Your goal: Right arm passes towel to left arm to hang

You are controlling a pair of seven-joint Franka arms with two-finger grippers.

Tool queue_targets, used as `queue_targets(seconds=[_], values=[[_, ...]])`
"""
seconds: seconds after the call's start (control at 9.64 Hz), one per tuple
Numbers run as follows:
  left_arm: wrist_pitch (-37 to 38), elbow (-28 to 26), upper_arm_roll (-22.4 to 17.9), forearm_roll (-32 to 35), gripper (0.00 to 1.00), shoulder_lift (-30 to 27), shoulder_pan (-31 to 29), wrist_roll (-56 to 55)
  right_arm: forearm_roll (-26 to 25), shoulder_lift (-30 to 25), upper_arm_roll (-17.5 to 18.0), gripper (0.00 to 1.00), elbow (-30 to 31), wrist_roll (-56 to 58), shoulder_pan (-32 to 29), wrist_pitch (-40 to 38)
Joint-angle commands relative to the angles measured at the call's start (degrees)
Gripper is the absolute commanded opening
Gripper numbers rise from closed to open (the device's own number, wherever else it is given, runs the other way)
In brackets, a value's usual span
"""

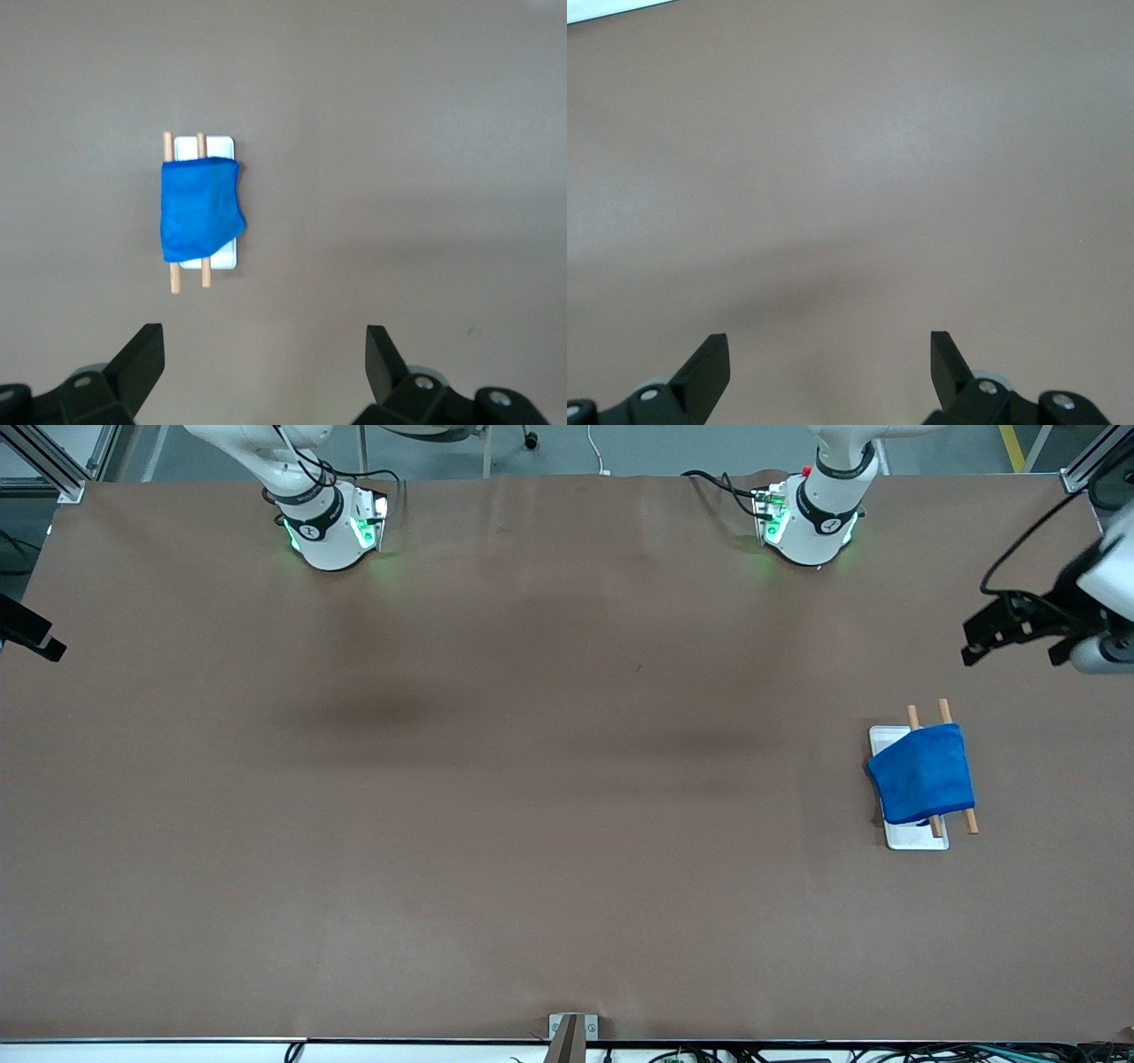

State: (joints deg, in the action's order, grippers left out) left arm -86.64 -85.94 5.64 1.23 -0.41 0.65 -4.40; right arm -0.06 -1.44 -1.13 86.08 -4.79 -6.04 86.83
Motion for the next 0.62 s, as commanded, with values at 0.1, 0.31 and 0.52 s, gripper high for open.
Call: queue_targets(seconds=[0.1,0.31,0.52], values=[[-2.1,-10.1,-1.2,0.3,1.0,-6.9,1.2,0.8,-0.2,-0.8,0.1,1.0,0.2,0.4,0.1,0.0],[-2.0,-10.6,-0.9,-0.8,1.0,-7.5,0.4,1.0,-0.1,-0.8,0.1,1.0,0.3,0.4,0.1,0.1],[-1.9,-10.3,-0.8,-2.0,1.0,-7.5,-0.8,1.0,-0.1,-0.8,0.2,1.0,0.3,0.5,0.1,-0.1]])
